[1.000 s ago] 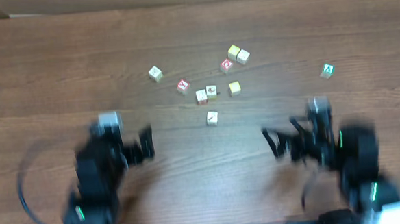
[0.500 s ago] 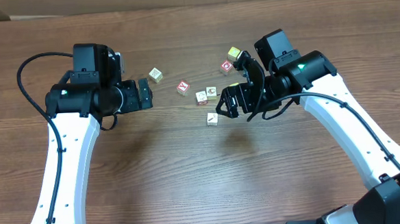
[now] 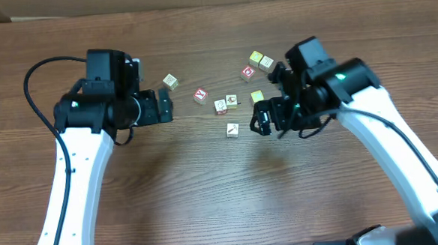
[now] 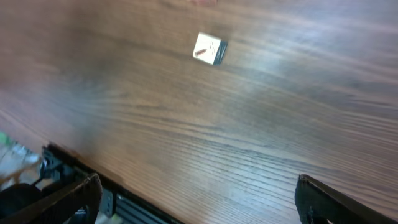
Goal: Flip 5 blocks
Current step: 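Raise both arms from rest and move grippers toward the block cluster, then lower the right gripper and grasp a cream block with a 4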
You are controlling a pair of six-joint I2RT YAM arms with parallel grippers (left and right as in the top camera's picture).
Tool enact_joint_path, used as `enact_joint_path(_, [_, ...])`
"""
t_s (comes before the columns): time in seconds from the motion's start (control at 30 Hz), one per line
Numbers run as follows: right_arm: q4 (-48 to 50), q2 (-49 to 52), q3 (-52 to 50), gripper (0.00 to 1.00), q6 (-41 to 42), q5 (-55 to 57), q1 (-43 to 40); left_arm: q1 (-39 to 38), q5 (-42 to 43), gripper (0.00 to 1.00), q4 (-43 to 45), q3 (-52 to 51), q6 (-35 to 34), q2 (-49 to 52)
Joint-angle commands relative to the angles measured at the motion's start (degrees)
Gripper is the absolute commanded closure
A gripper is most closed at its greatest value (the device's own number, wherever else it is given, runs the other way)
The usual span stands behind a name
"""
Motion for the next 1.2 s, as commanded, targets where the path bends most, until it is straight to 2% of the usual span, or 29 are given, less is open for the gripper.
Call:
enact_joint_path(0.0, [-0.9,-11.0,1.6,0.0,3.7,5.9,0.0,-3.0,-1.1,0.0,0.6,1.6,0.9,-6.5])
enact_joint_path(0.17, [-5.7,-17.4,1.6,0.0,4.9,8.9,0.0,-4.0,-1.1,0.0,-0.3,1.6,0.9,-10.1])
enact_joint_path(0.4, [-10.1,-17.9,1.6,0.0,5.0,8.7,0.0,-4.0,-0.8,0.0,-2.4,1.6,0.9,-10.4])
enact_joint_path(0.87, [-10.6,-16.9,1.3,0.0,5.0,8.7,0.0,-4.0,-0.3,0.0,-3.1,1.6,0.9,-10.4])
enact_joint_path(1.17, [-5.9,-10.4,-7.2,0.0,7.2,8.6,0.0,-4.0,-0.4,0.0,-4.1,1.5,1.2,-5.8])
